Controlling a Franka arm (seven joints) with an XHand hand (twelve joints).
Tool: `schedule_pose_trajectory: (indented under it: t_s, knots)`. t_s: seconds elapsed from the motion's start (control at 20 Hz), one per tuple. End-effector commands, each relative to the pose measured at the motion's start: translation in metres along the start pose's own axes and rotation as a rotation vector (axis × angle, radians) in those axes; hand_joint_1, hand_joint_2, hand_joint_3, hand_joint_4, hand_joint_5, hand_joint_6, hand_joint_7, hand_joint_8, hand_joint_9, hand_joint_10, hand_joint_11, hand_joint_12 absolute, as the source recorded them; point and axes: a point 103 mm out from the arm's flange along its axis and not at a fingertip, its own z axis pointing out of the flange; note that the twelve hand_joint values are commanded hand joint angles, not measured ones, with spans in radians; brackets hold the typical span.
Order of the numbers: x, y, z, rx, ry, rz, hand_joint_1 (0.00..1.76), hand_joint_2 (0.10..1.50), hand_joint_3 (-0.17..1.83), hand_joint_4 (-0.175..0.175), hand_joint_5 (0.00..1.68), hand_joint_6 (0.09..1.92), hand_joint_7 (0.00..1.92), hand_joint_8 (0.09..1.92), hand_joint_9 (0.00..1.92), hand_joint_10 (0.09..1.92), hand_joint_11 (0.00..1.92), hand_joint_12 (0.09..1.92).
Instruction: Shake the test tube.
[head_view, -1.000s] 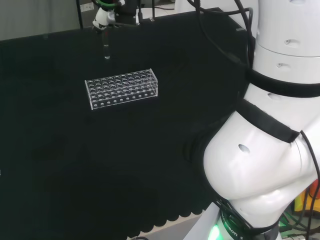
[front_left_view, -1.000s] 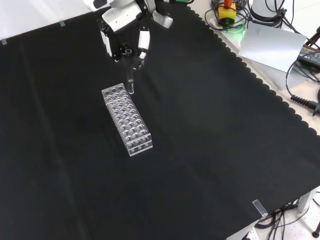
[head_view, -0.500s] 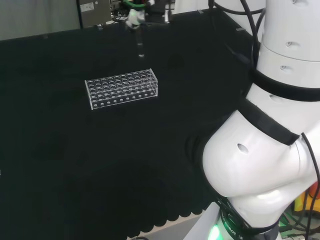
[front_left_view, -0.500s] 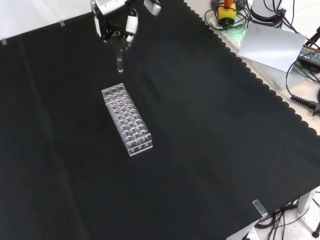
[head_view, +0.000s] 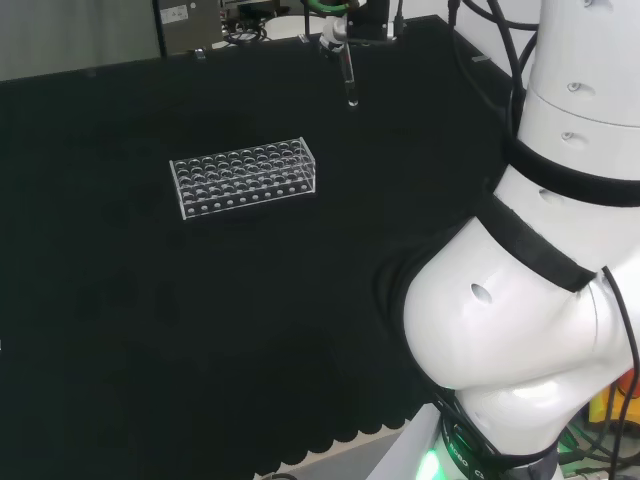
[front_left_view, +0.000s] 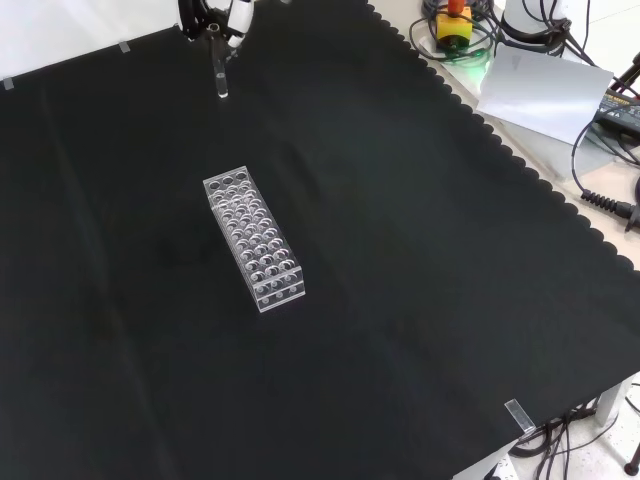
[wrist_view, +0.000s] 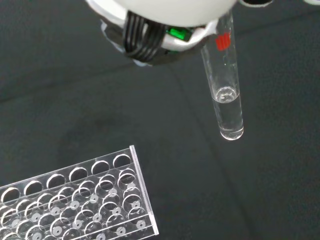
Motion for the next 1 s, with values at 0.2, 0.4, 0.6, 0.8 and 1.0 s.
schedule_pose_trajectory:
  t_s: [0.2, 0.4, 0.6, 0.8, 1.0]
  knots:
    - [0.053, -0.005, 0.018, 0.035, 0.05, -0.084, 1.23, 0.7, 0.55, -0.175, 1.32, 0.53, 1.72, 0.5, 1.64, 0.7, 1.3, 0.87]
    - [0.092, -0.013, 0.027, 0.059, 0.08, -0.155, 1.23, 0.7, 0.55, -0.175, 1.32, 0.53, 1.72, 0.5, 1.64, 0.71, 1.3, 0.87]
    - [0.13, -0.021, 0.033, 0.079, 0.101, -0.227, 1.23, 0.7, 0.55, -0.175, 1.32, 0.53, 1.72, 0.5, 1.64, 0.71, 1.3, 0.87]
    - [0.16, -0.03, 0.035, 0.093, 0.12, -0.286, 1.23, 0.7, 0.55, -0.175, 1.32, 0.53, 1.72, 0.5, 1.64, 0.71, 1.3, 0.87]
    - [0.175, -0.035, 0.034, 0.099, 0.132, -0.32, 1.23, 0.7, 0.55, -0.175, 1.32, 0.54, 1.72, 0.5, 1.64, 0.71, 1.3, 0.87]
